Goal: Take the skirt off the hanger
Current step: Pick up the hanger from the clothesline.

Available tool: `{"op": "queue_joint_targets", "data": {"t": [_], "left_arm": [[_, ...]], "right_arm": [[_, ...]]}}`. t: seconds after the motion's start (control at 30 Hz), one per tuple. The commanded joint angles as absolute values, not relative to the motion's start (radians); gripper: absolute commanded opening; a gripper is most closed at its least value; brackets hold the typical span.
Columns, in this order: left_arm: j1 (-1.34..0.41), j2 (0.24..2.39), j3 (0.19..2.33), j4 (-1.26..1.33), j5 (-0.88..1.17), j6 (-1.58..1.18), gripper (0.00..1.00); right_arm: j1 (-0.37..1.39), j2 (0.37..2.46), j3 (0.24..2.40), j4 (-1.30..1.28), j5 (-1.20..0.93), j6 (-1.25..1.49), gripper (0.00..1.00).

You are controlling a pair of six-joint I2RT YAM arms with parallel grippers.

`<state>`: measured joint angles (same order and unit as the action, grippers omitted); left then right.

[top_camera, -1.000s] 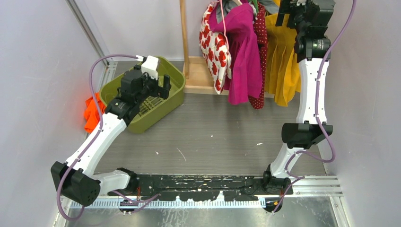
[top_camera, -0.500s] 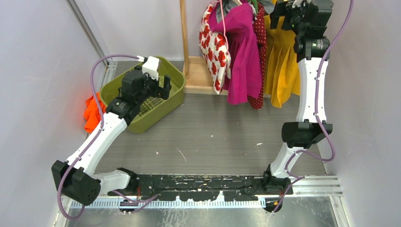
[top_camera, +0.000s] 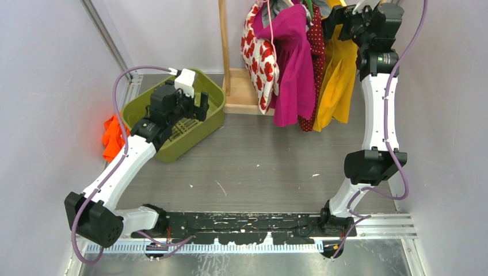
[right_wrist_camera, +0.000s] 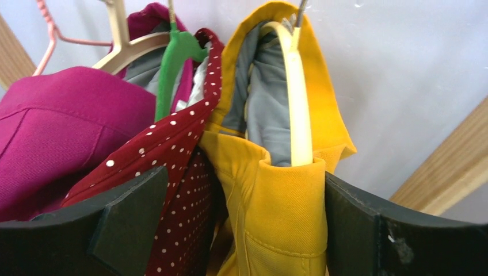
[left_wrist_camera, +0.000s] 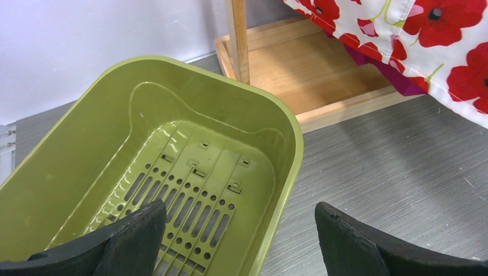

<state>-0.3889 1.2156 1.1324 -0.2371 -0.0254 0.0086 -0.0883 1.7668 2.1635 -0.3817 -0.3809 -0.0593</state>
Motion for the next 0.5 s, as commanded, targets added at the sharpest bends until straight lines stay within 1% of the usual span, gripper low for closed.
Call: {"op": "queue_joint_targets", "data": {"t": [0.0, 0.1, 0.37, 0.47], "left_arm": [[-0.393, 1.219, 1.147, -0.186, -0.034, 0.015, 0.98], [-0.393, 1.220, 1.147, -0.188, -0.031, 0.014, 0.98], [-0.393, 1.210, 1.145, -0.202, -0.044, 0.025, 0.98], [-0.393, 1.214, 1.144, -0.202, -0.045, 0.026, 0.98]], "right_arm": [[-0.077, 1.739, 2.192, -0.293, -0.267, -0.021, 0.96], [-0.077, 1.748, 2.181, -0.246, -0.234, -0.010, 0.95], [-0.076, 1.841, 2.247, -0.282, -0.201, -0.007, 0.83], [-0.076, 1.846, 2.239, -0.283, -0.212, -0.008, 0.82]]}}
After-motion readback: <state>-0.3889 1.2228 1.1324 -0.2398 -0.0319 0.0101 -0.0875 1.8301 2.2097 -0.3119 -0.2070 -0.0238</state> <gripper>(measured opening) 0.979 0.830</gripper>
